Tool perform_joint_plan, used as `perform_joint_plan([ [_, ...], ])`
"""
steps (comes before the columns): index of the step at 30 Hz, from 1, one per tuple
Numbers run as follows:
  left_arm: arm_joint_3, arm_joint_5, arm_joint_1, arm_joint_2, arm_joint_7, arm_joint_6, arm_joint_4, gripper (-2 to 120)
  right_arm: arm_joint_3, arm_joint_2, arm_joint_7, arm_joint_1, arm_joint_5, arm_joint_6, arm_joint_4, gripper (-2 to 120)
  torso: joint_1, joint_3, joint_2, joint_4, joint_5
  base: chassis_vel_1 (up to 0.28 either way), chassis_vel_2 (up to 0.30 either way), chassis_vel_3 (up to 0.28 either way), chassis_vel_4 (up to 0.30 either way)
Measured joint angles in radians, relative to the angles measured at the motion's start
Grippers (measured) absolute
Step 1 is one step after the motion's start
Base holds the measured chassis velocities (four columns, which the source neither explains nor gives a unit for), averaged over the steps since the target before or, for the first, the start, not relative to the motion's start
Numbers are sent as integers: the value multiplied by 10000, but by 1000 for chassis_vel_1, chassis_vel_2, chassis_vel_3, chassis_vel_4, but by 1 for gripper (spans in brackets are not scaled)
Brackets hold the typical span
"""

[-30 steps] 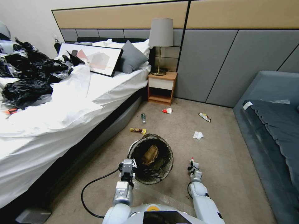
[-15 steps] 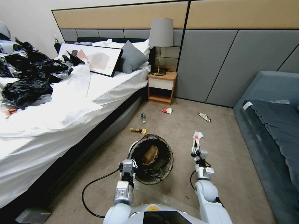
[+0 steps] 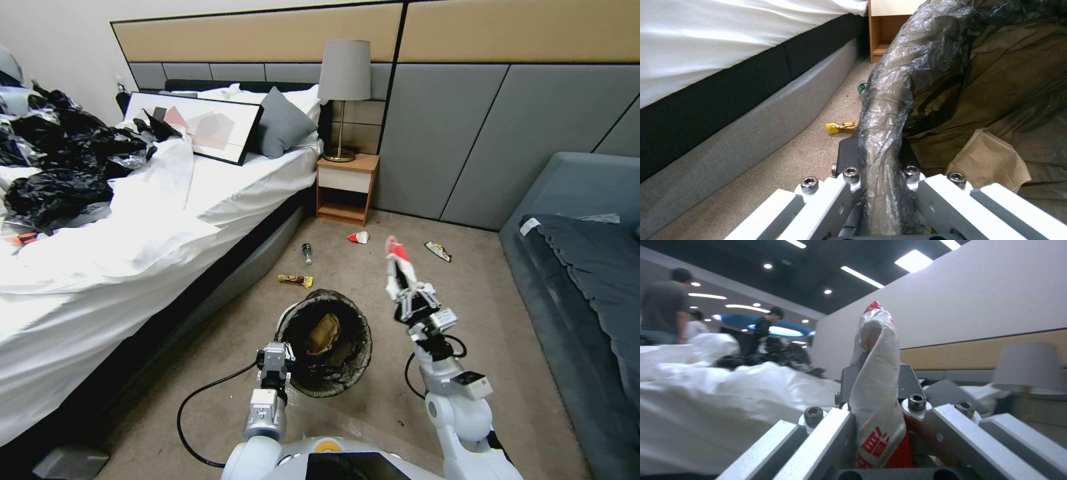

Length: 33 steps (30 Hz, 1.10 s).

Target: Pick up the trash bin, then pick up the garbage from the floor and place it into the trash bin.

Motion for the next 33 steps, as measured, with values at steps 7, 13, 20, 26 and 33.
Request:
perform_joint_plan([
  [7,1,-22,-24,-6,11,0,12,0,-1182,-74,-264,-401,-869,351,-630,0,0,0,0,0,-1,0,0,0,0],
  [13,0,-28,-38,-26,14,1,17,0,-1401,23,-261,-478,-1160,550,-1063,0,0,0,0,0,-1,0,0,0,0],
  [20,0,-114,-45,-42,12,45,-32,0,-1273,93,-255,-376,-1181,738,-1829,0,1,0,0,0,-1,0,0,0,0],
  [26,0,-322,-29,-44,-61,203,-147,0,-1072,142,-252,-211,-1060,756,-2075,0,1,0,0,0,0,0,0,0,0],
  [33,0,-367,-14,-58,-95,261,-238,0,-691,174,-226,52,-893,758,-2286,0,0,0,0,1,-1,0,0,0,0],
])
